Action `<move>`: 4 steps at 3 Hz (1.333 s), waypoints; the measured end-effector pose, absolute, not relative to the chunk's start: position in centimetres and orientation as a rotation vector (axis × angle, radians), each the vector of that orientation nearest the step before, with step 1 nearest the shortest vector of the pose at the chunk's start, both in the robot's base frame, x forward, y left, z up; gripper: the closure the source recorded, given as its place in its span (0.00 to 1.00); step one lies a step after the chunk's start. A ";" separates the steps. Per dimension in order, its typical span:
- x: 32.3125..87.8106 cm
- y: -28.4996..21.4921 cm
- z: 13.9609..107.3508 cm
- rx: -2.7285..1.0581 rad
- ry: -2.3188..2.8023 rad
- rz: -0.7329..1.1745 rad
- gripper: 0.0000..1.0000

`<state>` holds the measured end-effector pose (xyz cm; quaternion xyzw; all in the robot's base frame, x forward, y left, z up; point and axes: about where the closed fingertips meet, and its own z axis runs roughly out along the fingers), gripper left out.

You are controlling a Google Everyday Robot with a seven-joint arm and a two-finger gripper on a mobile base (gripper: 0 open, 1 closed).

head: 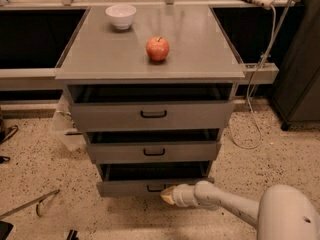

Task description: Close bottom drawer

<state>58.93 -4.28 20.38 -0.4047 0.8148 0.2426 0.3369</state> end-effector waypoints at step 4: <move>67.0 -6.6 20.6 -0.993 2.091 0.417 1.00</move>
Offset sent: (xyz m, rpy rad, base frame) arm 0.0921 -0.0227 0.0127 -0.1376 -0.1787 -0.1112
